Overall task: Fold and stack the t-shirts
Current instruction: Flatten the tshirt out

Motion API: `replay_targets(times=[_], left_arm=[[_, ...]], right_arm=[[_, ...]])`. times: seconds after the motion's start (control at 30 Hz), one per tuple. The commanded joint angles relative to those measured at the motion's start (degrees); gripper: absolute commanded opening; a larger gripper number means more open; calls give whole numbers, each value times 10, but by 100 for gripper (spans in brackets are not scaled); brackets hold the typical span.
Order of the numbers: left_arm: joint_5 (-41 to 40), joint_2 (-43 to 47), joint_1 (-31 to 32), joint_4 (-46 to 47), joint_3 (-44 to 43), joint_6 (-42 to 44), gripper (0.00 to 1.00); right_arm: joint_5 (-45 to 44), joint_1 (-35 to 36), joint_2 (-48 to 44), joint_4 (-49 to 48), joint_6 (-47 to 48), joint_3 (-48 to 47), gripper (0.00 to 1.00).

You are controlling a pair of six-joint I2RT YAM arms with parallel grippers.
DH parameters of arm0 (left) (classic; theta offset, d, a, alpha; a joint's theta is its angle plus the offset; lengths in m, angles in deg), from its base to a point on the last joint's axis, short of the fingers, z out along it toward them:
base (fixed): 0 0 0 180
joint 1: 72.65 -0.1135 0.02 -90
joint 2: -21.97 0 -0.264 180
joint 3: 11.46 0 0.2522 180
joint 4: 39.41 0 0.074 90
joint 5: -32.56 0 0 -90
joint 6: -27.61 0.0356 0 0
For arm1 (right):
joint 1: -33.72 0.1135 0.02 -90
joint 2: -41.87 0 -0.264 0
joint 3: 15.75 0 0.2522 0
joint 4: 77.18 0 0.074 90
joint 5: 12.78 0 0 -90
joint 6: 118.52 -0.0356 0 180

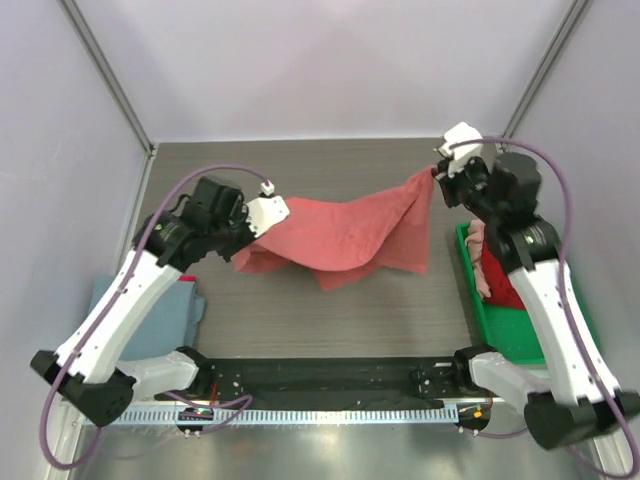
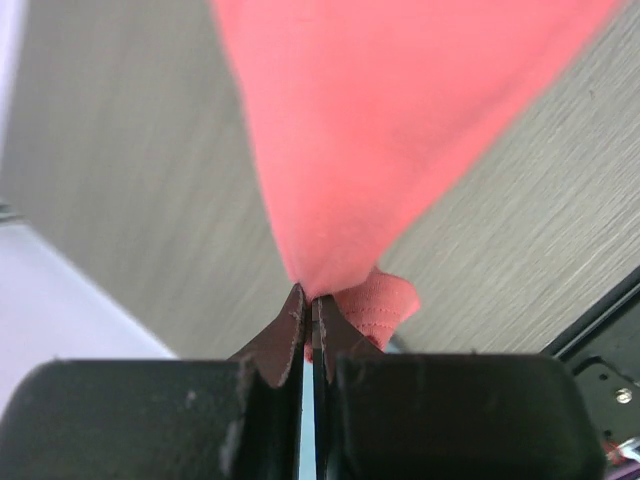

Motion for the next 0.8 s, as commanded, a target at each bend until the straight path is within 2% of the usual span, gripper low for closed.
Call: replay_targets(times=[0.0, 0.07, 0.1, 0.13, 0.2, 0.23, 0.33, 0.37, 0.4, 0.47, 0.5, 0.57, 0.6, 0.67, 0.7, 0.77], left_arm=[[-33, 30, 2, -71, -56, 42, 0], [-74, 58, 1, -27, -55, 68, 0], [-85, 67, 1, 4, -27, 86, 0], [-99, 76, 0, 76, -6, 132, 0], [-110, 68, -20, 139, 51, 175, 0], [-102, 52, -35, 187, 62, 195, 0], [-34, -53, -112, 230, 46, 187, 0], [-22, -127, -127, 237, 32, 174, 0], [-13, -164, -147, 242, -2, 167, 0], [-13, -242, -154, 244, -47, 142, 1], [-14, -307, -160, 249, -94, 128, 2], [-14, -372, -165, 257, -147, 97, 4], [-19, -428, -166, 260, -204, 67, 5], [-48, -473, -167, 262, -297, 39, 9], [-61, -493, -167, 259, -326, 5, 16], [-92, -516, -169, 256, -369, -26, 27]], right_arm=[[37, 0, -72, 8, -43, 5, 1], [13, -1, -90, -11, -56, 7, 1], [-5, -1, -84, -19, -60, 9, 1], [-38, -1, -57, -26, -53, 9, 1], [-57, -3, -16, -43, -39, -1, 1], [-58, -11, 3, -51, -34, -5, 1], [-48, -20, 99, -89, -32, -21, 1], [-49, -21, 150, -98, -37, -28, 1], [-51, -20, 183, -99, -40, -51, 1], [-56, -20, 244, -99, -42, -79, 2], [-65, -21, 309, -99, -52, -112, 1], [-70, -21, 374, -98, -53, -156, 2], [-74, -22, 423, -98, -54, -204, 1], [-81, -21, 470, -98, -57, -252, 2], [-101, -20, 492, -99, -59, -290, 18], [-142, -21, 490, -108, -60, -307, 41]])
